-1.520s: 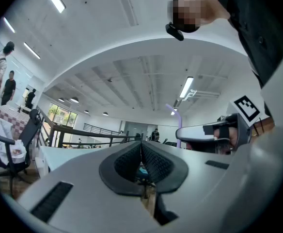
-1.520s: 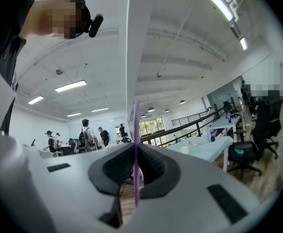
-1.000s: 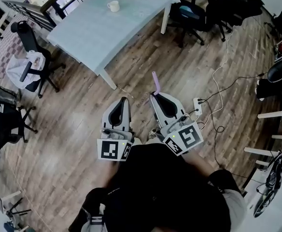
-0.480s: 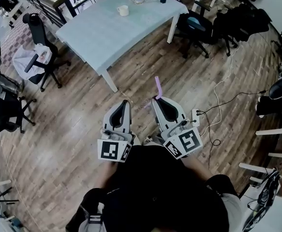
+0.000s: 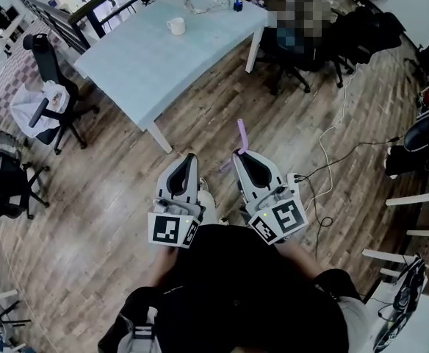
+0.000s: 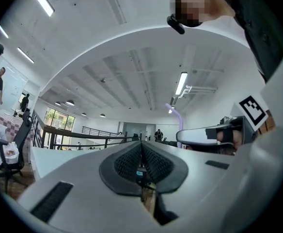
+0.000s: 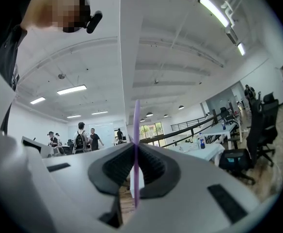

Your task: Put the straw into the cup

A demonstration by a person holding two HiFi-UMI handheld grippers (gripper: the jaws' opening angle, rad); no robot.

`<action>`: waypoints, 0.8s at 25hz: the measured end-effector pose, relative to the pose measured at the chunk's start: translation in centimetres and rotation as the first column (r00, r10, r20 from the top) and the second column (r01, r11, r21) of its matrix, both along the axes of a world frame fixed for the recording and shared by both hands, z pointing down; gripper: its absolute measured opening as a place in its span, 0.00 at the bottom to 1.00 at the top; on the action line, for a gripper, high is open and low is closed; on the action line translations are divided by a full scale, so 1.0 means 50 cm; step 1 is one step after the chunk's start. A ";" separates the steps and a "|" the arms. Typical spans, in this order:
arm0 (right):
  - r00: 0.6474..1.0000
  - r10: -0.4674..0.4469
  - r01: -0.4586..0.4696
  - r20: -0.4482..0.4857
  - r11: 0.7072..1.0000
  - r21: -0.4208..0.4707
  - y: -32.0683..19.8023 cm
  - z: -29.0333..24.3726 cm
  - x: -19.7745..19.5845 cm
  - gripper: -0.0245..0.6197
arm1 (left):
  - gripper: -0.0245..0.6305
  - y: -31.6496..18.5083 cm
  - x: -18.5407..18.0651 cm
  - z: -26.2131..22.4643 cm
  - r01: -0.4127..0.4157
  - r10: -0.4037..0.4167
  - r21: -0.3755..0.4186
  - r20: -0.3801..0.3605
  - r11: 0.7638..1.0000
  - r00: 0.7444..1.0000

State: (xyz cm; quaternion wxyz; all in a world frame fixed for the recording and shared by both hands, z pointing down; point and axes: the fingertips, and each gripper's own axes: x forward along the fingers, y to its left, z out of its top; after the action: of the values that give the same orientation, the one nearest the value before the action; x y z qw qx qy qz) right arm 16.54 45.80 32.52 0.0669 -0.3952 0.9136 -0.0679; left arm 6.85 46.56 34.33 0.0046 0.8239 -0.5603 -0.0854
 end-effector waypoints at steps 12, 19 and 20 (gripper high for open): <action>0.999 0.051 -0.051 -0.008 0.998 -0.023 -0.233 -0.011 -0.026 0.09 | 0.06 -0.254 -0.006 -0.010 -0.079 0.079 -0.007 -0.015 0.997 0.997; 0.995 0.095 -0.095 0.006 0.995 -0.041 -0.353 -0.007 -0.053 0.09 | 0.06 -0.376 -0.033 -0.014 -0.117 0.117 -0.007 -0.008 0.993 0.993; 0.995 0.100 -0.100 0.007 0.994 -0.039 -0.369 -0.007 -0.058 0.09 | 0.06 -0.391 -0.039 -0.015 -0.121 0.121 -0.004 -0.008 0.993 0.993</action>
State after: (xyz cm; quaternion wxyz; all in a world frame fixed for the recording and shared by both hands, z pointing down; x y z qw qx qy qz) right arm 13.63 27.33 32.18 0.0664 -0.4415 0.8909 -0.0840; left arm 4.92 27.00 33.60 0.0138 0.8561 -0.5093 -0.0870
